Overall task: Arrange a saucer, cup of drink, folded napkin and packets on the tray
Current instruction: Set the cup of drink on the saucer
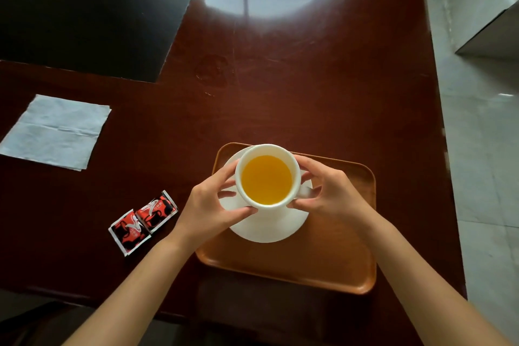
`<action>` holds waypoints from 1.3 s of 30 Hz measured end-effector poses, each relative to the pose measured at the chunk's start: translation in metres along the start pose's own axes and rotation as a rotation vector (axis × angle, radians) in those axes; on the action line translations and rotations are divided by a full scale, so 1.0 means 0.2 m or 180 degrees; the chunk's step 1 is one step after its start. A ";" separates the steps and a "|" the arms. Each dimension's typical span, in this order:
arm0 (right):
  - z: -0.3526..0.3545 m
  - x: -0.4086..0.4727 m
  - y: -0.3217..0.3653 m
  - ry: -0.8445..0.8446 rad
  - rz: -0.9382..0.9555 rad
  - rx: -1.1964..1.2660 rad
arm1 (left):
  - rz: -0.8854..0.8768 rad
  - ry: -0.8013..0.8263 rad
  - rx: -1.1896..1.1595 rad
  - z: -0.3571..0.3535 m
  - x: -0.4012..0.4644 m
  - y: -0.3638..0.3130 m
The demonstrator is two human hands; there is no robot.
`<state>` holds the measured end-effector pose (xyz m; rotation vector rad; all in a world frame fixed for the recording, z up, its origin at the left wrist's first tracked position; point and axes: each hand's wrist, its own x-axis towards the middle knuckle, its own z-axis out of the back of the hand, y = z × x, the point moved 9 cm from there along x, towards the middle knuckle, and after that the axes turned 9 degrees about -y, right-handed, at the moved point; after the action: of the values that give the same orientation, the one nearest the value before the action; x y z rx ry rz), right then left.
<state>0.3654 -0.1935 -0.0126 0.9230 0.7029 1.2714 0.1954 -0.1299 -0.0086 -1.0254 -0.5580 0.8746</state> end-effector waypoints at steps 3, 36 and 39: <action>-0.02 -0.01 -0.02 0.0009 -0.0035 0.0012 | -0.0038 -0.0011 0.0074 0.00 -0.01 0.01; 0.07 0.01 0.05 0.0008 -0.0324 -0.0261 | -0.0155 0.0082 0.0537 0.08 -0.03 0.04; 0.12 0.06 0.17 -0.0239 -0.0166 -0.0789 | -0.0165 -0.0089 0.0938 0.18 -0.03 -0.01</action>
<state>0.3707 -0.1855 0.0295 0.7408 0.4945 1.2396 0.1665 -0.1172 0.0085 -0.7294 -0.4611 0.8962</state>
